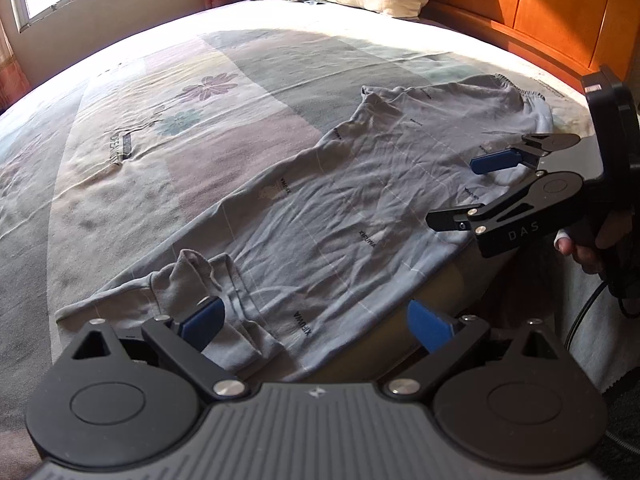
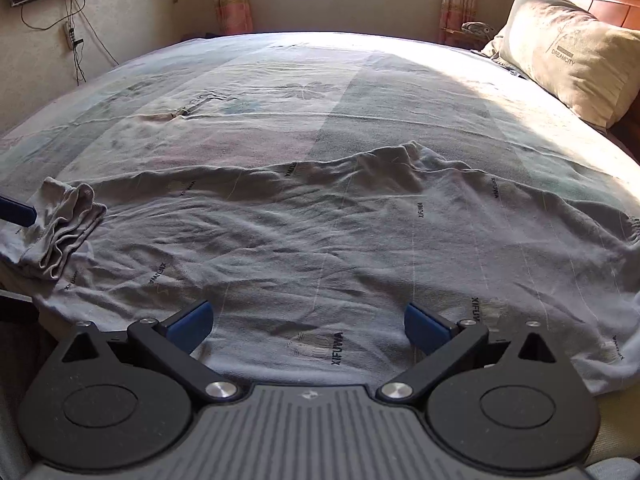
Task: Fold clothes
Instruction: 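Roll the right gripper and reach to the sweatpants elastic waistband, then close the right gripper on the grey elastic waistband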
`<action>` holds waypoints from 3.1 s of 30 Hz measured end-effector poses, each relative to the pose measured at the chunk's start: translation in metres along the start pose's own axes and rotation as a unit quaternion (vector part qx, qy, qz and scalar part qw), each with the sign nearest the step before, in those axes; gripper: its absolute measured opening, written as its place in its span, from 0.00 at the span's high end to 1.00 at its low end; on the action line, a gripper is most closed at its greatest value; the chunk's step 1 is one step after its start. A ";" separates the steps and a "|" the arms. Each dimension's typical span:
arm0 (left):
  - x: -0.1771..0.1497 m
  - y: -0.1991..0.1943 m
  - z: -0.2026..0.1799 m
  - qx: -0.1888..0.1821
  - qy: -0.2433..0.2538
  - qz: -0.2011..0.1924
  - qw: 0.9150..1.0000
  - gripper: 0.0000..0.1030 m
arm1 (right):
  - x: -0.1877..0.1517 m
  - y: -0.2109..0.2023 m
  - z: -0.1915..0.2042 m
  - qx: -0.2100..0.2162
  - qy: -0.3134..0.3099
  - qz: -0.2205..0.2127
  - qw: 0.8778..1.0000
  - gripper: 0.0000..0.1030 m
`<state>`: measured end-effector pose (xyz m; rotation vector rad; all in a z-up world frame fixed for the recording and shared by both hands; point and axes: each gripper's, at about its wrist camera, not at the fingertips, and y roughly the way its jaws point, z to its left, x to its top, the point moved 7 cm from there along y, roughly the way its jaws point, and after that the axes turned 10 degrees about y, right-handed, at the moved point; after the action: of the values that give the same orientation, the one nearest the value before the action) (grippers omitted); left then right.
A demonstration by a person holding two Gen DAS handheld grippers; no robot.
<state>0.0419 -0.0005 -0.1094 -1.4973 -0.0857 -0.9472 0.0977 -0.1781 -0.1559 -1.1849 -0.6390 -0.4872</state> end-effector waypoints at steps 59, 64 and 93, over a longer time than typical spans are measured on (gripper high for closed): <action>0.071 0.041 -0.086 -0.027 0.091 0.036 0.995 0.05 | 0.018 -0.050 -0.279 0.121 0.473 -0.096 0.868 0.00; 0.069 0.041 -0.090 -0.031 0.092 0.033 0.995 0.05 | 0.033 -0.046 -0.301 0.134 0.501 -0.117 0.847 0.00; 0.062 0.047 -0.085 -0.026 0.091 0.039 0.995 0.05 | 0.019 -0.038 -0.309 0.123 0.479 -0.125 0.860 0.85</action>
<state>0.0671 -0.1124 -0.1227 -1.4441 0.1286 -1.0254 0.1486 -0.4836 -0.1905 -0.4901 0.0298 -1.0840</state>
